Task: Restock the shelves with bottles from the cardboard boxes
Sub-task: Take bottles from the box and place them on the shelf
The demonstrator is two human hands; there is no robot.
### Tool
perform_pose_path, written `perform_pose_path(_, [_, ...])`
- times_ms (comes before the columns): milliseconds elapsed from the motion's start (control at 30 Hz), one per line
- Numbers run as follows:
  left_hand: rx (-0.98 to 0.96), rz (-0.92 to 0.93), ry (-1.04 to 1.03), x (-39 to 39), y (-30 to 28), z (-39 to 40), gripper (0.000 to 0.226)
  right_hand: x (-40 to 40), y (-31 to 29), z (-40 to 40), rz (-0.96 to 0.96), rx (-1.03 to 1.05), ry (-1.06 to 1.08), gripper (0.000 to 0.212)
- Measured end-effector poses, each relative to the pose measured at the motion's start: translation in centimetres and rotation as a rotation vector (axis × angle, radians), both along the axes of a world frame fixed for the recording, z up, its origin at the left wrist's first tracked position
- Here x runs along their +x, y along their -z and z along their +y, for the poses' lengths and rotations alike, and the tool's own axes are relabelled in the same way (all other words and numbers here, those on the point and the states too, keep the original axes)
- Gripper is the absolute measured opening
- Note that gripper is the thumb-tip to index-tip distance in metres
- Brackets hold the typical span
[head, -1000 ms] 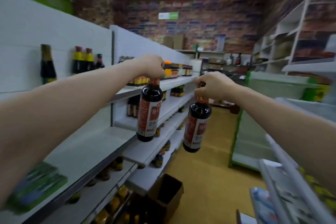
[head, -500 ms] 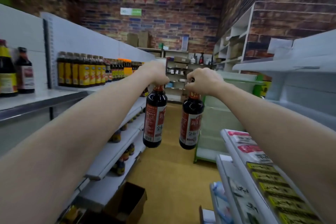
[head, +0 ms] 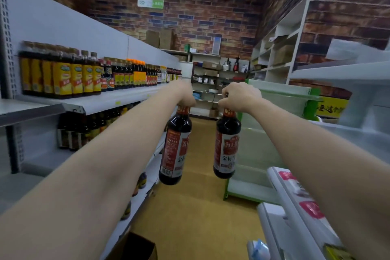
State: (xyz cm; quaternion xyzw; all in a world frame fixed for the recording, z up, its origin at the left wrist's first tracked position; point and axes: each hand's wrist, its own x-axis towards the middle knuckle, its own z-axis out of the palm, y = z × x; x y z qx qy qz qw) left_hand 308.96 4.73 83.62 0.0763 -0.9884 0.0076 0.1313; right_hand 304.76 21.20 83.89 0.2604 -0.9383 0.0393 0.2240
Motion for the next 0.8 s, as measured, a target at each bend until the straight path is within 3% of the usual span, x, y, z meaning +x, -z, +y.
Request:
perform_pose_path(200, [-0.093,-0.021,-0.004,-13.1,-0.9,-4.5,0.018,-13.0,0.1,-5.2,-0.032,-0.023,0.023,0.02])
perform_pose_path(367, [-0.082,-0.04,-0.048,-23.3,-0.5,-7.6,0.028,-23.1,1.8,-8.9,-0.041,-0.036,-0.025,0.018])
perform_pose_path(633, [-0.051,-0.142,-0.07,-41.3,1.2,-10.9,0.025,-41.0,4.1,-13.5,-0.067,-0.048,-0.1,0.03])
perform_pose_path(800, [0.018,-0.103,-0.083,-51.7,-0.4,-14.0,0.044,-53.0,1.7,-16.1,-0.029,-0.033,-0.188,0.026])
